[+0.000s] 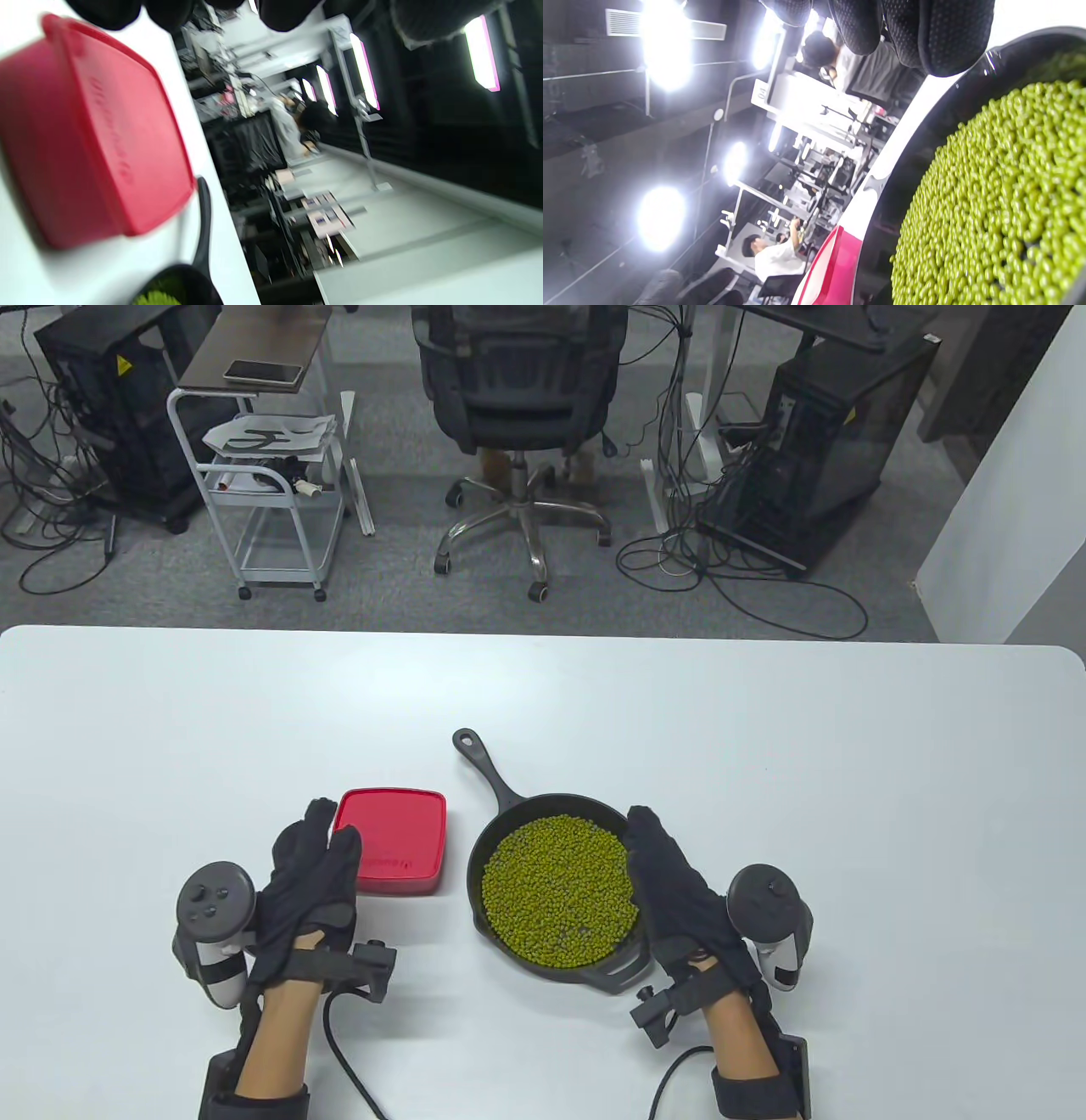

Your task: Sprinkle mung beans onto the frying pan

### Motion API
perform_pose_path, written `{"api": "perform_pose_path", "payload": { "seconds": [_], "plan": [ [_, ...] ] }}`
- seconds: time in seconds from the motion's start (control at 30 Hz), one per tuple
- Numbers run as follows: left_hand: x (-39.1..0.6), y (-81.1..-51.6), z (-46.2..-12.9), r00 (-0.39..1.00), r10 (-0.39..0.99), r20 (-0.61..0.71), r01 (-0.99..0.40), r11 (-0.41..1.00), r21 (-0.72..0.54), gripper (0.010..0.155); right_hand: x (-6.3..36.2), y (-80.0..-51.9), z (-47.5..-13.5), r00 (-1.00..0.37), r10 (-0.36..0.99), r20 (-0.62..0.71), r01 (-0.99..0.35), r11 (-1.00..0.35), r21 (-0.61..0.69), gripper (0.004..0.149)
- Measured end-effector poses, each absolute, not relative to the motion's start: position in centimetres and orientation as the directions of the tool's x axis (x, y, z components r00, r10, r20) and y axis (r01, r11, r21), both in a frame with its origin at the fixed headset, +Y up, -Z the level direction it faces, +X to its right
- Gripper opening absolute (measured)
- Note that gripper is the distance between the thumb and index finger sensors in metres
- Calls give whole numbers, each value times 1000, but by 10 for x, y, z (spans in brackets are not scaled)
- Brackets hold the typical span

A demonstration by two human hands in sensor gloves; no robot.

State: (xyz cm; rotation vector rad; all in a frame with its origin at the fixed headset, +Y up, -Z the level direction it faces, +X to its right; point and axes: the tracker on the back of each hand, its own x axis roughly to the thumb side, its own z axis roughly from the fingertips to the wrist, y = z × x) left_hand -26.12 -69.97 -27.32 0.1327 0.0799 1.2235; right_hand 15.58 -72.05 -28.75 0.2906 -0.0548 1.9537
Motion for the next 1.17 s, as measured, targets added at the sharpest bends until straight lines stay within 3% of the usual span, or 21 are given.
{"api": "perform_pose_path", "payload": {
  "seconds": [0.13,0.23,0.43,0.6,1.17],
  "plan": [
    [-235,-688,-270,376,898,227,-926,369,74,79,152,-713,-282,-447,835,321,-882,-471,-2,74],
    [-218,-685,-267,493,817,298,-862,506,40,80,147,-706,-276,-592,696,406,-790,-601,-121,74],
    [-197,-692,-264,777,547,311,-601,792,108,95,129,-702,-266,-752,466,466,-604,-771,-204,82],
    [-193,-697,-264,863,423,276,-467,877,114,105,118,-705,-262,-870,244,428,-383,-881,-278,89],
    [-193,-703,-268,852,441,280,-482,872,92,105,117,-705,-262,-884,233,405,-358,-895,-267,90]
  ]
}}
